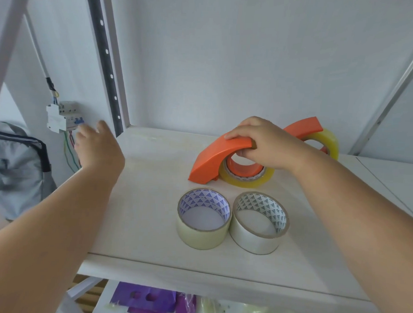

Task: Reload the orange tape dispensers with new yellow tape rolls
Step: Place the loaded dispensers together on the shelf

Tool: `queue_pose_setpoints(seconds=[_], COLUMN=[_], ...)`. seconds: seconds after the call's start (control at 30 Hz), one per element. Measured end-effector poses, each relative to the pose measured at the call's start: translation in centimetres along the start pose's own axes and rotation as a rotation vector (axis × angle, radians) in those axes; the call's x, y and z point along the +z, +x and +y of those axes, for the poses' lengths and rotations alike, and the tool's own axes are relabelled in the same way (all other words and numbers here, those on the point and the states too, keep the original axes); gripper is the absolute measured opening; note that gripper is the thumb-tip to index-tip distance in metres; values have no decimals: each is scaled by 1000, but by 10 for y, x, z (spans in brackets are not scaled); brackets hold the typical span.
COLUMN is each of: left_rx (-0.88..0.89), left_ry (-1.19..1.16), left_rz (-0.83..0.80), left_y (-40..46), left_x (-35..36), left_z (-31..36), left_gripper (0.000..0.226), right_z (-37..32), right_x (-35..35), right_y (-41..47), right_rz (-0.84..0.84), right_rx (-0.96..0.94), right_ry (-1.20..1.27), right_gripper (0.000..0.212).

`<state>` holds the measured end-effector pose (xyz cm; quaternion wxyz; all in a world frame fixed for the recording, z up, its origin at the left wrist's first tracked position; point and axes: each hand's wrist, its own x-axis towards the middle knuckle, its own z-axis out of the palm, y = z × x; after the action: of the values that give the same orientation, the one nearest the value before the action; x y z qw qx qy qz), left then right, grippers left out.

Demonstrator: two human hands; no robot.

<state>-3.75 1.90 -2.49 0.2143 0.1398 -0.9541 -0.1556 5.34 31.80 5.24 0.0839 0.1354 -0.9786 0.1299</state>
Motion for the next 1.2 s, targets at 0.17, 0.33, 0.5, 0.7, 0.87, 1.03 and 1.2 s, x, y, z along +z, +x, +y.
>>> queue_pose_setpoints(seconds=[0.17, 0.33, 0.5, 0.7, 0.87, 1.03, 1.2], left_rx=[508, 548, 465, 349, 235, 161, 103], left_ry=[-203, -181, 37, 53, 134, 212, 256], left_rz=[-101, -494, -615, -648, -569, -539, -547], left_y=[-9, -27, -32, -29, -33, -38, -41], left_x=[0, 16, 27, 30, 33, 29, 32], left_z=[25, 34, 33, 51, 62, 70, 78], left_gripper=[40, 53, 58, 68, 94, 101, 104], right_z=[-10, -21, -34, -51, -59, -59, -58], right_x=[-6, -9, -11, -1, 16, 37, 35], right_y=[2, 10, 19, 31, 41, 41, 37], right_rz=[17, -35, -34, 126, -6, -30, -168], right_rx=[-46, -93, -51, -145, -275, -296, -279], right_ry=[-164, -287, -400, -659, -555, -661, -673], right_gripper=[39, 38, 45, 53, 33, 27, 42])
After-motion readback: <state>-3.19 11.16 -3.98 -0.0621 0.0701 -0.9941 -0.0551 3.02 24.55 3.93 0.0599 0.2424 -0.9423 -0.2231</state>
